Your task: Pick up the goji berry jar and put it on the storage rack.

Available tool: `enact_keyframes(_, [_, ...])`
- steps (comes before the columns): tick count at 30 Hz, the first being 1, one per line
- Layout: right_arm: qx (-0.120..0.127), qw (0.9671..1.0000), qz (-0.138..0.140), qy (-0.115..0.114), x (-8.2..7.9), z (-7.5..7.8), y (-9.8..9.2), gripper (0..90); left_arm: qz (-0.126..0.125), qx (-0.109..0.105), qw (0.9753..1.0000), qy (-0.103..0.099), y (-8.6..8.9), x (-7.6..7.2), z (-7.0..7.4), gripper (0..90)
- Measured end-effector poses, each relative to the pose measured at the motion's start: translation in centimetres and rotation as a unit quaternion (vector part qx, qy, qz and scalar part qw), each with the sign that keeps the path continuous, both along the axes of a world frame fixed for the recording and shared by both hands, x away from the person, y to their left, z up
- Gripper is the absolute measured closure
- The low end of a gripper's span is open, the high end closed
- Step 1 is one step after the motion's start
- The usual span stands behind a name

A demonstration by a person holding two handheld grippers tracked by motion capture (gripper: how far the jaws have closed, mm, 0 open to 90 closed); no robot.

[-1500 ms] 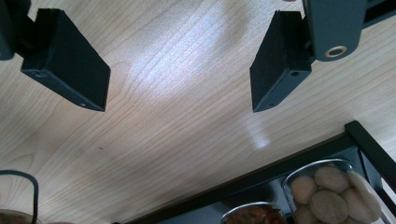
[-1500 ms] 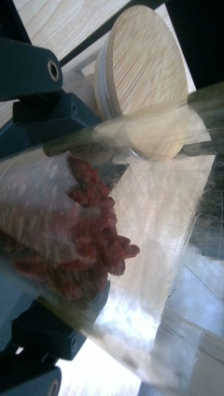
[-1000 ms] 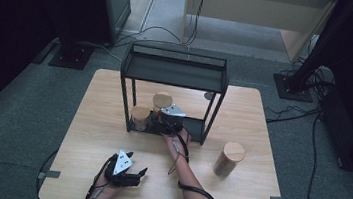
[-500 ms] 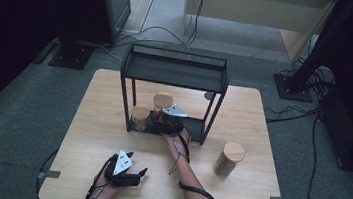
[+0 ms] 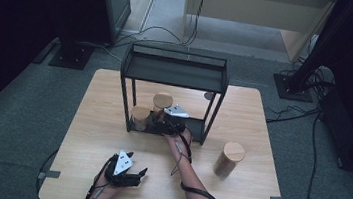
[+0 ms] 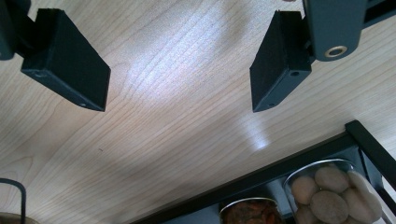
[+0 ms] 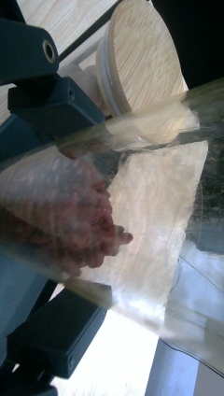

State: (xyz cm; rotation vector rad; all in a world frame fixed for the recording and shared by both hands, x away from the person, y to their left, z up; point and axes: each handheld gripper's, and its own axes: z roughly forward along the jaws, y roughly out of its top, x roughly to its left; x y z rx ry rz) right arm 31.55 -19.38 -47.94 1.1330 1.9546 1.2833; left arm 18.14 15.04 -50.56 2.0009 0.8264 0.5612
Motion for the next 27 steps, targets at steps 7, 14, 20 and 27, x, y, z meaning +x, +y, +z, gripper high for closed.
enact_keyframes(7, [0.0, 1.0, 0.002, -0.001, -0.6, 0.1, -0.4, 17.7, 0.0, 0.001, 1.0, -0.001, 0.0, 0.0, 0.0, 20.2])
enact_keyframes(14, [-0.01, 0.9999, 0.003, -0.007, -1.6, 0.4, -0.8, 17.7, 0.001, 0.003, 1.0, -0.001, -0.1, 0.0, 0.0, 20.2])
enact_keyframes(20, [-0.006, 0.9998, 0.014, -0.012, -2.1, 0.8, -1.3, 17.7, 0.002, 0.003, 1.0, -0.002, -0.1, 0.0, 0.0, 20.2])
enact_keyframes(27, [-0.005, 0.9995, 0.027, -0.018, -3.2, 1.1, -1.8, 17.7, 0.001, 0.005, 1.0, -0.003, -0.2, 0.0, 0.0, 20.2])
